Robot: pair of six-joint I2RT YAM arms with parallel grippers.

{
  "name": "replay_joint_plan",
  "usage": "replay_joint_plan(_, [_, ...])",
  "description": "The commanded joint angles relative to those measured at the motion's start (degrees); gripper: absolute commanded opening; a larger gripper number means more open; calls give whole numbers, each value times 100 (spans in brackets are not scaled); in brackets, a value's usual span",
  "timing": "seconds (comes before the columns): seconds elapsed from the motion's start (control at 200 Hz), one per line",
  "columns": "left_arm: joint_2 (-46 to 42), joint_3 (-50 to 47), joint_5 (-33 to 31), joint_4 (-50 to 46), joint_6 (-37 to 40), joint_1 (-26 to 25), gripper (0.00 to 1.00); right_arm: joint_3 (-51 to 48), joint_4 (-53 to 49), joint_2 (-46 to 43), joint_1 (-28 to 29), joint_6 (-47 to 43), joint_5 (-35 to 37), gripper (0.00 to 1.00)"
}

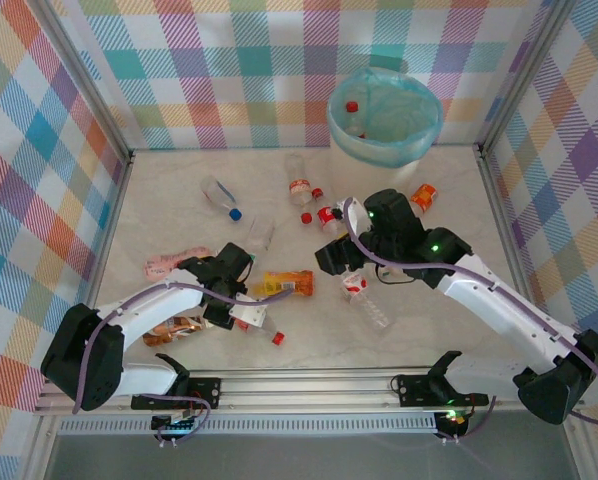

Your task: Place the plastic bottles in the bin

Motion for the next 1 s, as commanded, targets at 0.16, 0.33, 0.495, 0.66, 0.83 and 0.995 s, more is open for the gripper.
replay_joint_plan(0.16, [-671, 511, 207, -857, -166, -47, 51, 149, -175, -254, 32, -97, 156, 73])
replay_joint_plan(0.33, [-1196, 1011, 619, -1201, -815, -47, 50, 524, -228, -361, 32, -149, 233, 72])
replay_joint_plan(0.495, [-1866, 1461, 1081, -997, -1704, -47, 50, 1041, -91, -431, 32, -238, 103, 71])
replay_joint_plan(0.66, [-2193, 1969, 1385, -46, -3257, -47, 51, 1552, 302, -432, 32, -377, -65, 70])
replay_joint_plan(0.83, [-1942, 2570, 1610, 1109, -5550, -47, 51, 2173, 469, -244, 29, -598, -76, 72])
replay_joint_plan(0.995, [-1452, 3019, 1448, 1894, -7370, -47, 50, 3465, -247, 459, 32, -616, -90, 73])
